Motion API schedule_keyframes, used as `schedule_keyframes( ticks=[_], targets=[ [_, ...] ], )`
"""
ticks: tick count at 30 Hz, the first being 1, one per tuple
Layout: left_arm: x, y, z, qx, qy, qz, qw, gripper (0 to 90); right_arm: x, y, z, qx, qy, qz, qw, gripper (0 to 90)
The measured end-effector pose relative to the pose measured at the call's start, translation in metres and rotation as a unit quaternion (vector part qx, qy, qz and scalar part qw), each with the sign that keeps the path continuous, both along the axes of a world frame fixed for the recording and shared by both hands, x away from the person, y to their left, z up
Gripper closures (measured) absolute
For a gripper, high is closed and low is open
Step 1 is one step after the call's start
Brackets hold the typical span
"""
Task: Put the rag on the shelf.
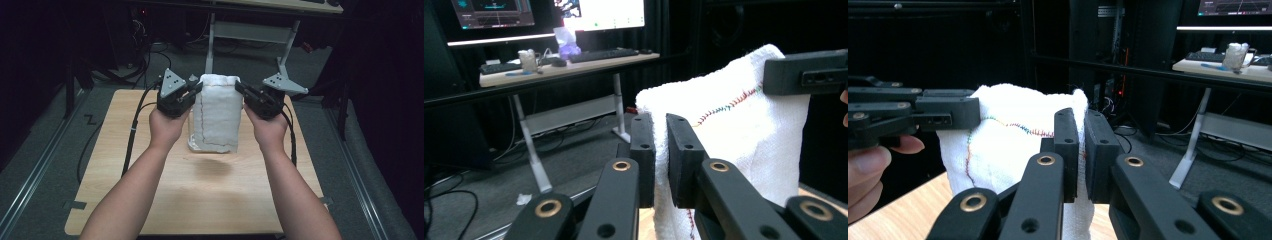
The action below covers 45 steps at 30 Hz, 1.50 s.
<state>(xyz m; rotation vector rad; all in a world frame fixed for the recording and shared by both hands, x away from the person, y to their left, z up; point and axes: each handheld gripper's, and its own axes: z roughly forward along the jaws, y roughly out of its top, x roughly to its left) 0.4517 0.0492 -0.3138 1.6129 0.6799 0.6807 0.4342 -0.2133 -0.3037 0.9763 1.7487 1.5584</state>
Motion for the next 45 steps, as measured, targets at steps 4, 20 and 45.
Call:
schedule_keyframes(
  ticks=[4, 20, 45],
  targets=[
    [0.015, 0.003, 0.006, -0.002, -0.003, 0.007, 1.0, 82.9, 0.017, 0.002, -0.001, 0.003, 0.009, 0.002, 1.0, 86.4],
    [0.068, -0.006, -0.009, -0.028, 0.037, 0.019, 0.9987, 82.7, 0.069, -0.004, -0.008, 0.007, 0.043, -0.012, 0.999, 86.3],
    [0.103, -0.012, -0.042, 0.015, 0.138, 0.047, 0.9892, 62.7, 0.112, 0.001, -0.046, -0.058, 0.123, -0.025, 0.9904, 76.8]
  ],
)
